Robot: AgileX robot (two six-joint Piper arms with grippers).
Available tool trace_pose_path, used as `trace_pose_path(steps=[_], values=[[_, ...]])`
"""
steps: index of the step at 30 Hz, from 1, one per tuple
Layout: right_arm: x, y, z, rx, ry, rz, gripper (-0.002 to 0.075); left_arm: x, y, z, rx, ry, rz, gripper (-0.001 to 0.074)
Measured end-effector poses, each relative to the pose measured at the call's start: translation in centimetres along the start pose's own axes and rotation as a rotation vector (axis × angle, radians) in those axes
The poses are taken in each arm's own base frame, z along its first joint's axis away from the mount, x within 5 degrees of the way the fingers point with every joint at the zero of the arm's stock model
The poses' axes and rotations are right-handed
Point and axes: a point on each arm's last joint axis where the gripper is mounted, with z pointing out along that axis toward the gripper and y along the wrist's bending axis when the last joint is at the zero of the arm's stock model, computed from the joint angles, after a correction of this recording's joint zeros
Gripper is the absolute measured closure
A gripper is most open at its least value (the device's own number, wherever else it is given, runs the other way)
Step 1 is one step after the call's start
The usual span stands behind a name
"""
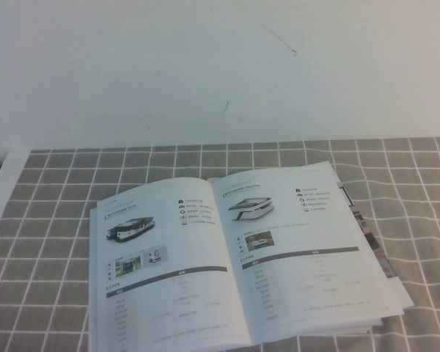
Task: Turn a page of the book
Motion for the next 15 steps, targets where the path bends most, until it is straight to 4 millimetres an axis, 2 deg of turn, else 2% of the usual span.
trace_pose_path(steps=[15], values=[[0.0,0.0,0.0,0.0,0.0,0.0,0.0727,0.01,0.01,0.0,-0.003,0.001,-0.019,0.0739]])
